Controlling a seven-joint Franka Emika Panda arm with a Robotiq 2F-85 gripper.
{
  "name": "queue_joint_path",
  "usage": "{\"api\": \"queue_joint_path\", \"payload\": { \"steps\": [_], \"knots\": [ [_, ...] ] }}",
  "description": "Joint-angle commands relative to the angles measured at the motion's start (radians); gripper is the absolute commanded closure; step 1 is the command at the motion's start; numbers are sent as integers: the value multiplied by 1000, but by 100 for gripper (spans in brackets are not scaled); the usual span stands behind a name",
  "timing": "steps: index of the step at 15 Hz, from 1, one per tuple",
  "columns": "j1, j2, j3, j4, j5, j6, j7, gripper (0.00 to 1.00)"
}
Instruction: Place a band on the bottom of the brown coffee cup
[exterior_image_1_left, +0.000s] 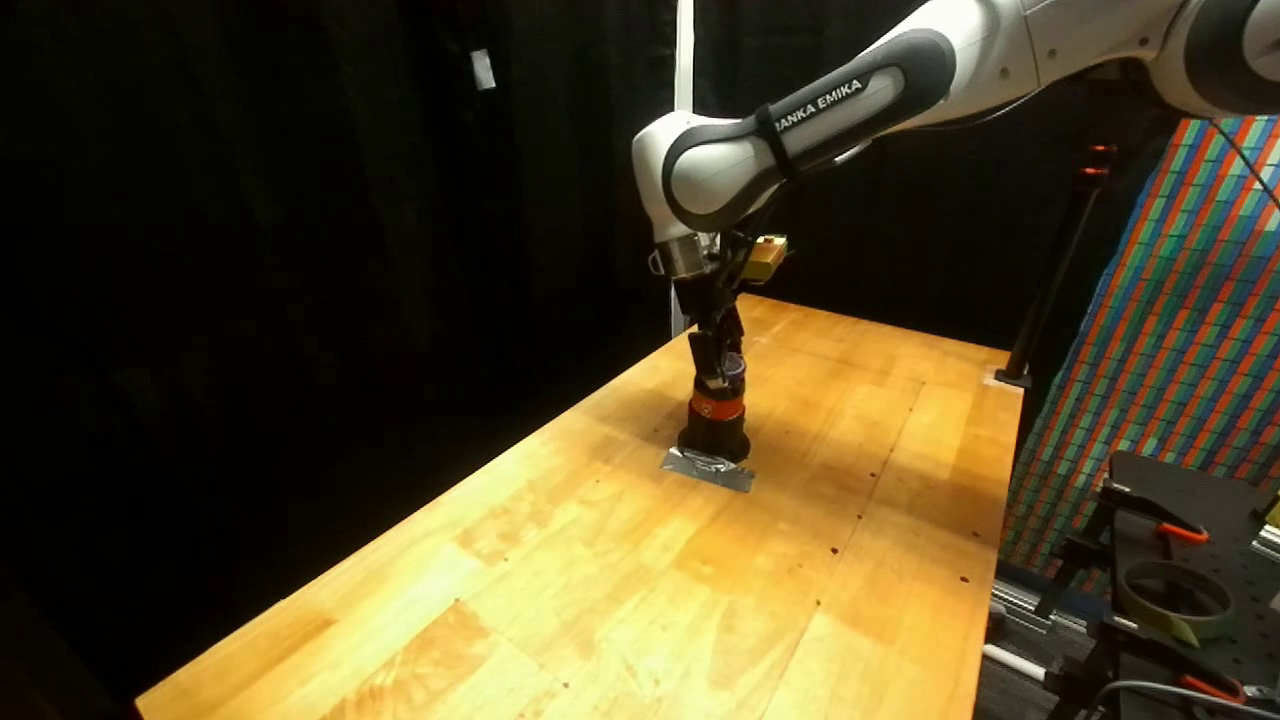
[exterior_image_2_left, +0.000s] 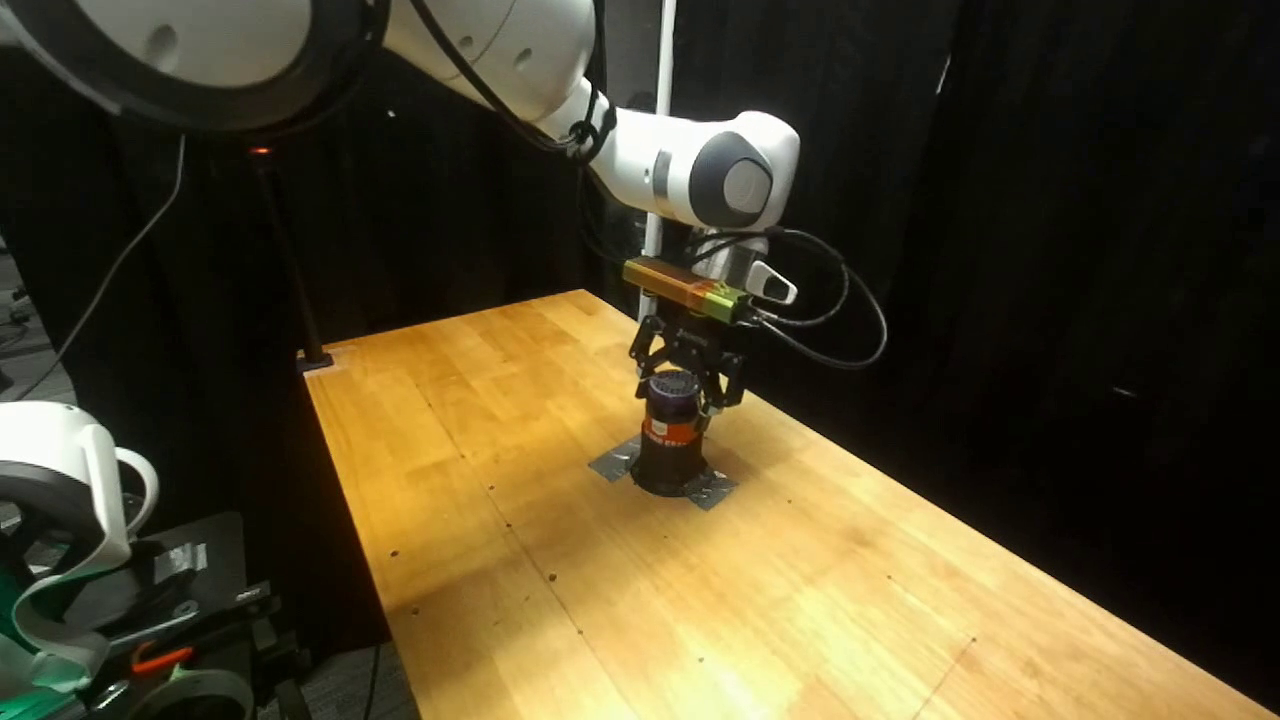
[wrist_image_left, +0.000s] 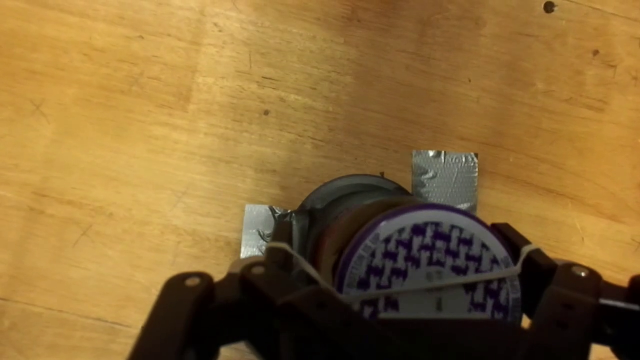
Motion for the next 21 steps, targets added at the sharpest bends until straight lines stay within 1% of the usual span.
{"api": "queue_joint_path", "payload": {
  "steps": [1, 7, 11, 12, 13, 14, 15, 18, 20, 21],
  "knots": [
    [-8, -148, 4, -236, -14, 123, 3, 0],
    [-16, -290, 9, -501, -12, 353, 5, 0],
    [-13, -376, 9, -693, -15, 554, 18, 0],
    [-11, -399, 6, -743, -21, 612, 23, 25],
    [-9, -422, 5, -794, -24, 673, 28, 28],
    [-8, -448, 2, -843, -27, 729, 33, 34],
    [-6, -472, -1, -892, -33, 791, 40, 44],
    [1, -548, -11, -1039, -59, 953, 63, 67],
    [7, -578, -22, -1105, -87, 1048, 89, 81],
    [8, -591, -27, -1133, -100, 1082, 98, 84]
  ]
}}
